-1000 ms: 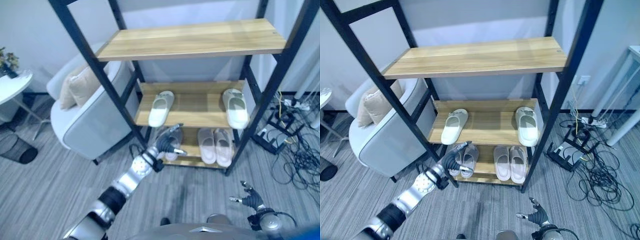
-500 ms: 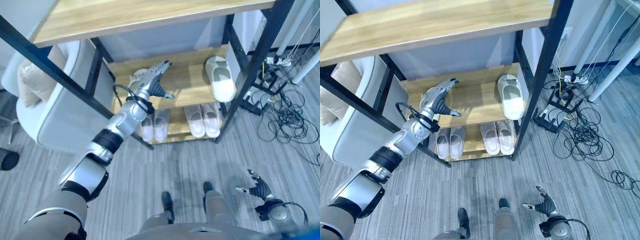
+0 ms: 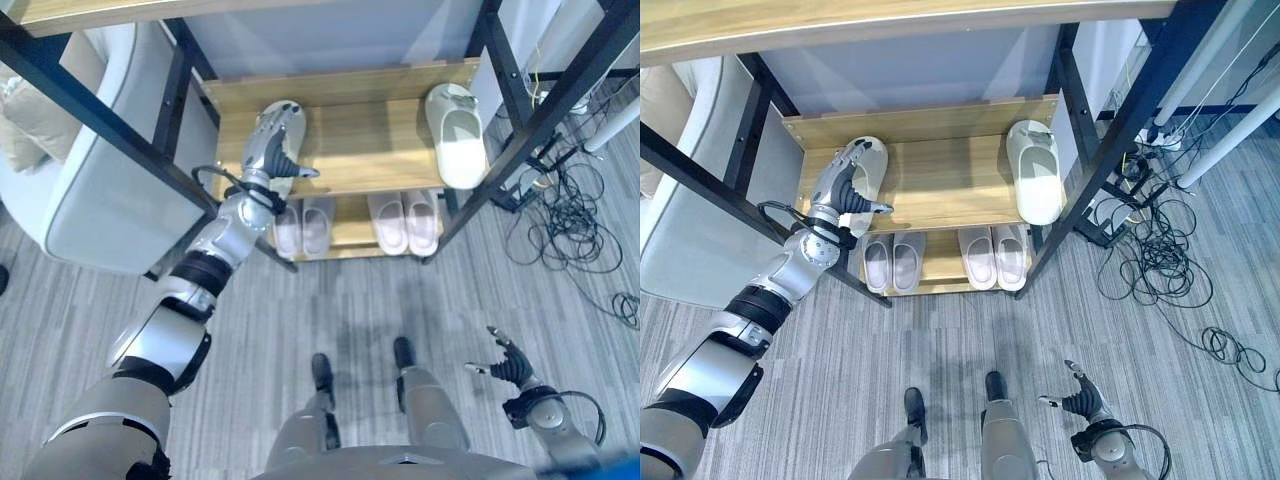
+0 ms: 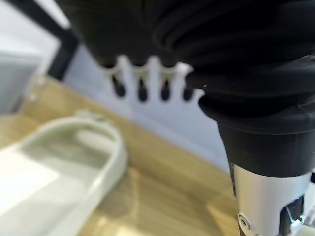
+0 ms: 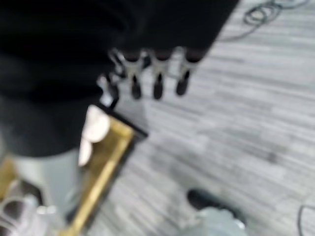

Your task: Arrange the slippers neatly on the shoe rack.

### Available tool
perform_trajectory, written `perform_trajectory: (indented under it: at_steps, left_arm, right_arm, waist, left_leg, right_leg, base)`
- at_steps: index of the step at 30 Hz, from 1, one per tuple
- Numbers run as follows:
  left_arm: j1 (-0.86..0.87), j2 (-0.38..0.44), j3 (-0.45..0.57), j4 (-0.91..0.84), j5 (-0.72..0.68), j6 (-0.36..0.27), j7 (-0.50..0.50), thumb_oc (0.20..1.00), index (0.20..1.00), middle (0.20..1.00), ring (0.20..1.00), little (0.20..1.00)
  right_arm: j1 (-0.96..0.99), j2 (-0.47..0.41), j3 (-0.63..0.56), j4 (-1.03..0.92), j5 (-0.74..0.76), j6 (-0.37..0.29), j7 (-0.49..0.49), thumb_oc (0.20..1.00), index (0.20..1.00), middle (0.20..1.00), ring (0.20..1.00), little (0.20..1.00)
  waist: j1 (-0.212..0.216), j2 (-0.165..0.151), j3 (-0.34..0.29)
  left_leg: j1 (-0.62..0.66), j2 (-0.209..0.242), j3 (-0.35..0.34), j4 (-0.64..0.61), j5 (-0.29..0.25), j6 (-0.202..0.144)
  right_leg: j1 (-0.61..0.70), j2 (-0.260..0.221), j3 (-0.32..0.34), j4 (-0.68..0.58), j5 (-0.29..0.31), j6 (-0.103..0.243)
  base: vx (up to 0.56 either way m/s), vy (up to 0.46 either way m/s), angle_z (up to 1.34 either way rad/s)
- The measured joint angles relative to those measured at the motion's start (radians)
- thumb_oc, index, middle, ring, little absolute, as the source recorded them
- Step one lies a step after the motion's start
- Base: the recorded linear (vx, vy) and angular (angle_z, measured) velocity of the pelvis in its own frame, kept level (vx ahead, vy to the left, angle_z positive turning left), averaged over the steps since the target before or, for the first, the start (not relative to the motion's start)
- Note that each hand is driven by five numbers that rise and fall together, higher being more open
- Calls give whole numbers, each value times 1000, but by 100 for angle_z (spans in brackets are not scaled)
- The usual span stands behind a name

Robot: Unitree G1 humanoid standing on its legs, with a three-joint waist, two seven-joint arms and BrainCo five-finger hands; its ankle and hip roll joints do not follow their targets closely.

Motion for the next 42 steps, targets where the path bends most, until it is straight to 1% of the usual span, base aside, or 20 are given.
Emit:
perform_trajectory:
  at_steps: [4,5,6,8,9,10,11,12,14,17,19,21,23,25,27,30,34,36,41,42]
  left_arm:
    - [-4,0,-3,6,1,0,9,1000,1000,1000,1000,1000]
    - [-58,-2,-33,68,3,-3,37,1000,1000,1000,1000,1000]
    - [-134,-1,-68,143,3,1,44,1000,1000,1000,1000,1000]
    - [-157,7,-32,148,2,20,62,1000,1000,1000,1000,1000]
    - [-153,8,-33,149,3,20,64,1000,1000,1000,1000,1000]
    - [-260,22,-166,373,21,1,91,1000,1000,1000,1000,1000]
    - [-308,33,-204,483,35,24,84,1000,1000,1000,1000,1000]
    - [-312,84,-159,488,32,57,89,1000,1000,1000,1000,1000]
    - [-326,122,-143,481,32,60,101,1000,1000,1000,1000,1000]
    - [-338,138,-155,479,32,58,107,1000,1000,1000,1000,1000]
    - [-354,139,-157,482,31,58,107,1000,1000,1000,1000,1000]
    - [-389,156,-158,484,30,59,107,1000,1000,1000,1000,1000]
    - [-390,156,-155,484,28,57,107,1000,1000,1000,1000,1000]
    - [-398,156,-130,484,-24,46,107,1000,1000,1000,1000,1000]
    - [-403,157,-127,485,-70,42,106,1000,1000,1000,1000,1000]
    - [-409,141,-82,487,-174,31,103,1000,1000,1000,1000,1000]
    - [-451,141,-72,512,-277,14,91,1000,1000,1000,1000,1000]
    - [-486,141,-69,513,-319,12,91,1000,1000,1000,1000,1000]
    - [-533,140,-72,514,-361,8,91,1000,1000,1000,1000,1000]
    - [-538,132,-63,514,-362,9,93,570,570,570,570,570]
  right_arm:
    - [-14,1,9,-2,-3,1,-3,1000,1000,1000,1000,1000]
    - [-27,-14,46,-1,-14,2,-22,1000,1000,1000,1000,1000]
    - [-46,-34,83,-1,-27,0,-27,1000,1000,1000,1000,1000]
    - [-77,-15,66,-2,-42,-1,-33,1000,1000,1000,1000,1000]
    - [-76,-15,67,-1,-44,-1,-35,1000,1000,1000,1000,1000]
    - [-55,-17,61,-34,-44,-17,-46,1000,1000,1000,1000,1000]
    - [-61,-17,59,-43,-44,-23,-51,1000,1000,1000,1000,1000]
    - [-64,-21,52,-53,-44,-26,-73,1000,1000,1000,1000,1000]
    - [-57,-24,42,-50,-43,-23,-88,1000,1000,1000,1000,1000]
    - [-57,-23,57,-51,-43,-25,-89,1000,1000,1000,1000,1000]
    - [-59,-24,59,-64,-40,-28,-92,1000,1000,1000,1000,1000]
    - [-70,-22,59,-70,-36,-37,-96,1000,1000,1000,1000,1000]
    - [-69,-22,59,-70,-34,-37,-98,1000,1000,1000,1000,1000]
    - [-69,-21,60,-70,-3,-38,-98,1000,1000,1000,1000,1000]
    - [-70,-21,60,-70,3,-38,-98,1000,1000,1000,1000,1000]
    - [-95,-13,72,-69,29,-38,-97,1000,1000,1000,1000,1000]
    - [-108,13,71,-68,55,-38,-95,1000,1000,1000,1000,1000]
    - [-108,19,71,-69,79,-38,-94,1000,1000,1000,1000,1000]
    - [-125,19,84,-66,84,-37,-90,1000,1000,1000,1000,1000]
    - [-149,26,102,-3,85,-51,-90,1000,1000,1000,1000,1000]
  waist:
    - [5,0,4]
    - [5,-2,8]
    - [1,2,19]
    - [-1,7,30]
    - [0,9,31]
    - [-9,-1,40]
    - [-9,-8,44]
    - [-29,-14,48]
    - [-35,-20,54]
    - [-37,-32,65]
    - [-35,-40,69]
    - [-33,-52,87]
    - [-35,-56,89]
    - [-38,-66,96]
    - [-39,-68,98]
    - [-37,-72,100]
    - [-37,-76,102]
    - [-37,-76,102]
    - [-49,-76,103]
    - [-53,-78,103]
  left_leg:
    - [-2,0,0,0,0,0]
    - [-26,-3,-13,14,1,1]
    - [-55,-4,-27,23,6,5]
    - [-70,-3,-25,-1,28,6]
    - [-67,-3,-25,-1,28,6]
    - [-68,-12,-26,5,25,8]
    - [-70,-5,-19,3,23,8]
    - [-78,-3,0,-4,21,4]
    - [-89,-5,7,-3,27,11]
    - [-90,-5,8,-4,28,12]
    - [-104,-5,8,-2,28,12]
    - [-126,-5,8,-2,31,13]
    - [-133,-6,8,-2,32,13]
    - [-139,-6,7,-2,32,13]
    - [-148,-6,5,-2,32,13]
    - [-153,-6,5,-4,32,13]
    - [-160,-6,5,-7,31,13]
    - [-181,-8,4,-5,32,13]
    - [-208,-16,1,-3,34,16]
    - [-211,-16,0,0,34,16]
  right_leg:
    - [11,-1,-5,-38,21,2]
    - [-3,-5,-12,-37,29,3]
    - [-14,-7,-22,-44,38,3]
    - [-29,-3,-20,-67,64,2]
    - [-22,-4,-21,-73,66,2]
    - [-28,2,-15,-80,72,5]
    - [-30,-3,-12,-88,75,5]
    - [-41,-4,-9,-108,92,14]
    - [-36,-1,-4,-134,116,14]
    - [-31,-1,-4,-149,128,7]
    - [-40,0,-4,-155,132,10]
    - [-52,0,-5,-177,147,13]
    - [-54,-1,-5,-186,157,13]
    - [-55,-2,-6,-196,160,13]
    - [-56,-2,-10,-208,166,12]
    - [-56,-2,-11,-218,170,12]
    - [-61,-2,-12,-228,172,12]
    - [-76,-4,-13,-238,181,16]
    - [-93,-13,-17,-245,187,16]
    - [-94,-16,-19,-246,187,16]
  base:
    - [-87,21,1]
    - [-10,2,17]
    - [0,0,18]
    - [-58,11,4]
    - [-73,24,-2]
    - [-37,22,-7]
    - [-41,18,-26]
    - [-43,12,-31]
    - [-36,5,-17]
    - [-39,-13,-2]
    - [0,0,0]
    - [0,0,0]
    - [0,0,0]
    - [0,0,0]
    - [6,-13,2]
    - [0,0,0]
    - [0,0,0]
    - [0,0,0]
    - [6,-14,3]
    - [2,8,8]
